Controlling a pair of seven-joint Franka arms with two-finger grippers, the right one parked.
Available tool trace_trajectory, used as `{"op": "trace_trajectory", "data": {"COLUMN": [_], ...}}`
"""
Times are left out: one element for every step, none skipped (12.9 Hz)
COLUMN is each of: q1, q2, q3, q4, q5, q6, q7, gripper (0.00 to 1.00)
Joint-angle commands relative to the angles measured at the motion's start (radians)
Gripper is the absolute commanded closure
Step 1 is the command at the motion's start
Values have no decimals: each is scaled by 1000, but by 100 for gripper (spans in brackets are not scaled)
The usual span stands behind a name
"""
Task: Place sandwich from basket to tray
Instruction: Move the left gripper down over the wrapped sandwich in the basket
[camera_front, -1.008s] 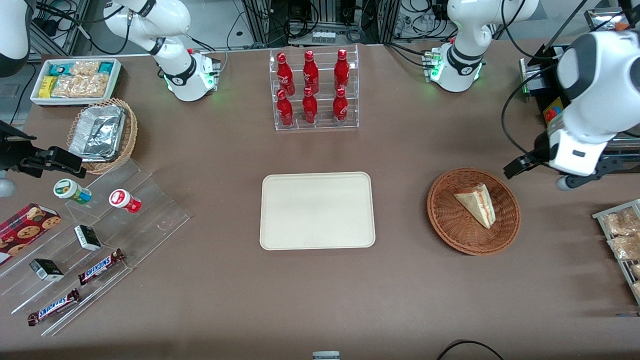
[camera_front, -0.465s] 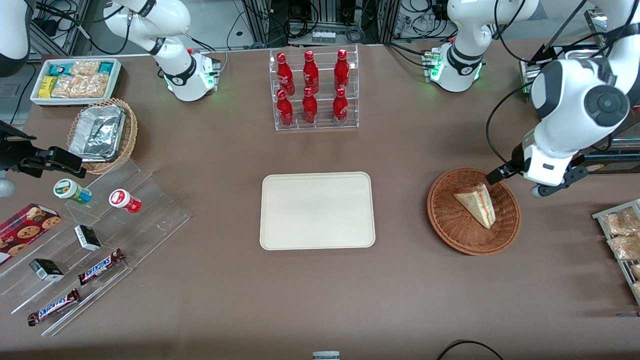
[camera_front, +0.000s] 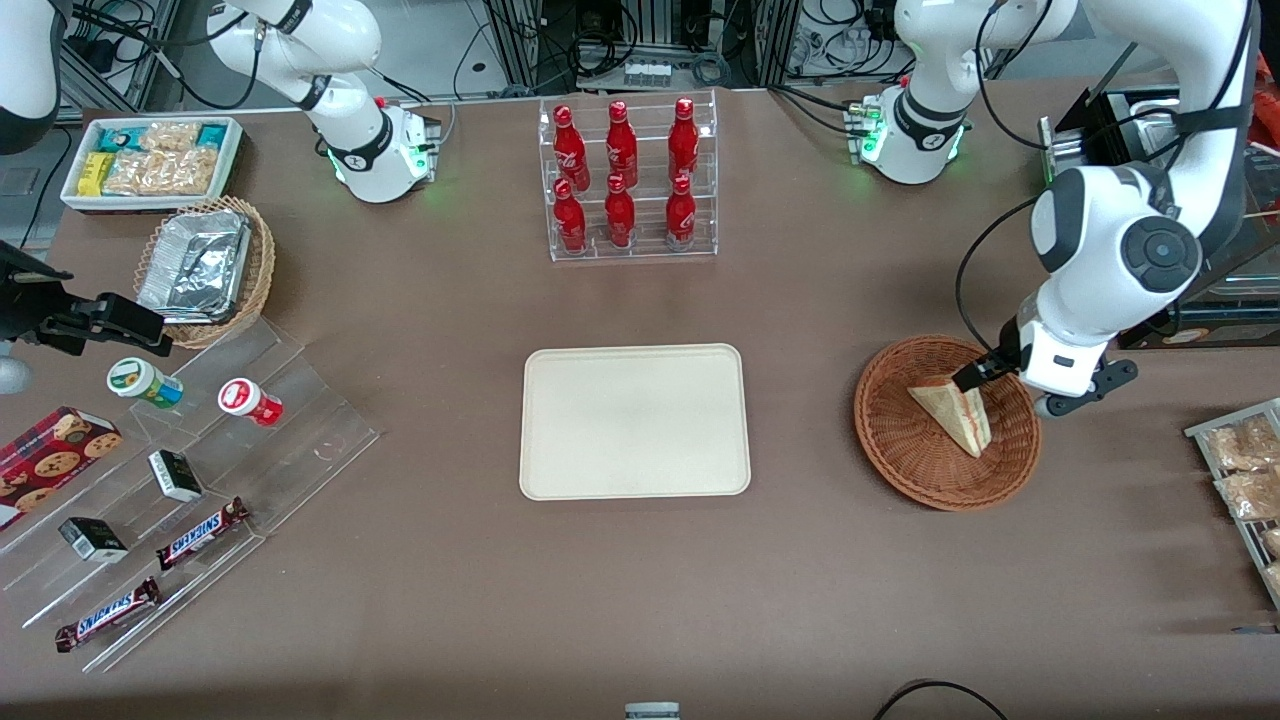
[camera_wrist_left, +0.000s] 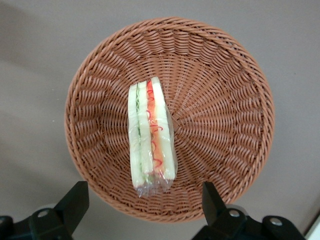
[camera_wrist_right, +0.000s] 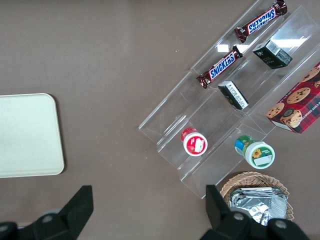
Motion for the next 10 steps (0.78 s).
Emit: {"op": "trace_trajectory", "data": {"q1": [-7,-9,-9,-9,-9,-9,-9,-9,-9,-9], "q2": [24,38,50,62,73,76,81,88,99,108], "q3": [0,0,0,0,0,0,0,0,0,0], "q4": [-11,-10,-13,-14,-16,-31,-49,-62,-71,-72], "q5": [14,16,16,16,16,16,16,16,16,16], "q6": [52,66,88,102,120,146,178,201,217,226], "q7": [-77,-95,-109,-126,-145,-149,-149,-149,-149,-149], "gripper": [0,0,0,0,0,0,0,0,0,0]}}
